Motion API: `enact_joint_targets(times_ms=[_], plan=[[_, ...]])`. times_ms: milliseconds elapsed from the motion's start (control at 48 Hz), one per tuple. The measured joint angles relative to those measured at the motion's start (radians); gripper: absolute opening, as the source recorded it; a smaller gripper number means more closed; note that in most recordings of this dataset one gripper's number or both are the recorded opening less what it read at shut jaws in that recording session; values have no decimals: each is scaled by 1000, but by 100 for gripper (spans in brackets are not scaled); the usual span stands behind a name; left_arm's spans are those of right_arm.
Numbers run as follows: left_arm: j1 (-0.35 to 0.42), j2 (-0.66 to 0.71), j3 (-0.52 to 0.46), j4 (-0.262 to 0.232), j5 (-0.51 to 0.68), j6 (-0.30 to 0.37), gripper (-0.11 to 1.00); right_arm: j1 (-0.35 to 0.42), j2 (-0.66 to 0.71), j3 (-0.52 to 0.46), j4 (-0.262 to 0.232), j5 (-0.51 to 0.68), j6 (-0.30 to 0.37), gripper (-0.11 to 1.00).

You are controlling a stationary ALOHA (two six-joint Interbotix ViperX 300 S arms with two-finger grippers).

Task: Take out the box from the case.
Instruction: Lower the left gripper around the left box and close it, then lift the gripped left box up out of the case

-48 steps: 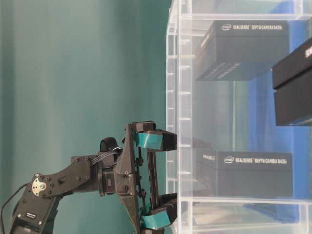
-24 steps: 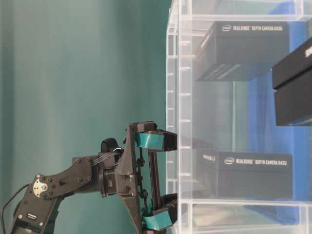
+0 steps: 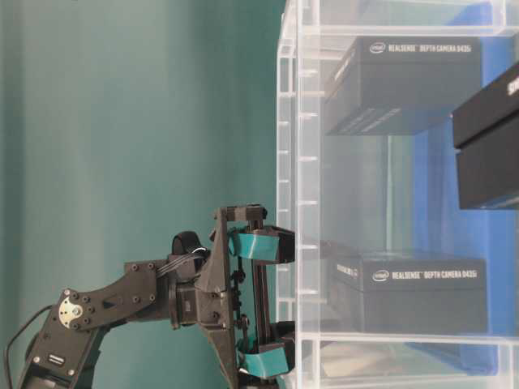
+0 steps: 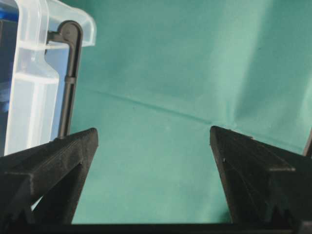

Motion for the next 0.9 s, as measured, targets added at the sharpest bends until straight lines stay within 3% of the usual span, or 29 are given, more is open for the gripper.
enact_joint_targets(times_ms=[438, 897], plan=[[-2, 3, -37, -6, 17, 0, 61, 0, -6, 3, 2, 0, 0, 94], [-9, -8, -219, -5, 201, 5, 61, 0, -17, 8, 0, -6, 0, 94]])
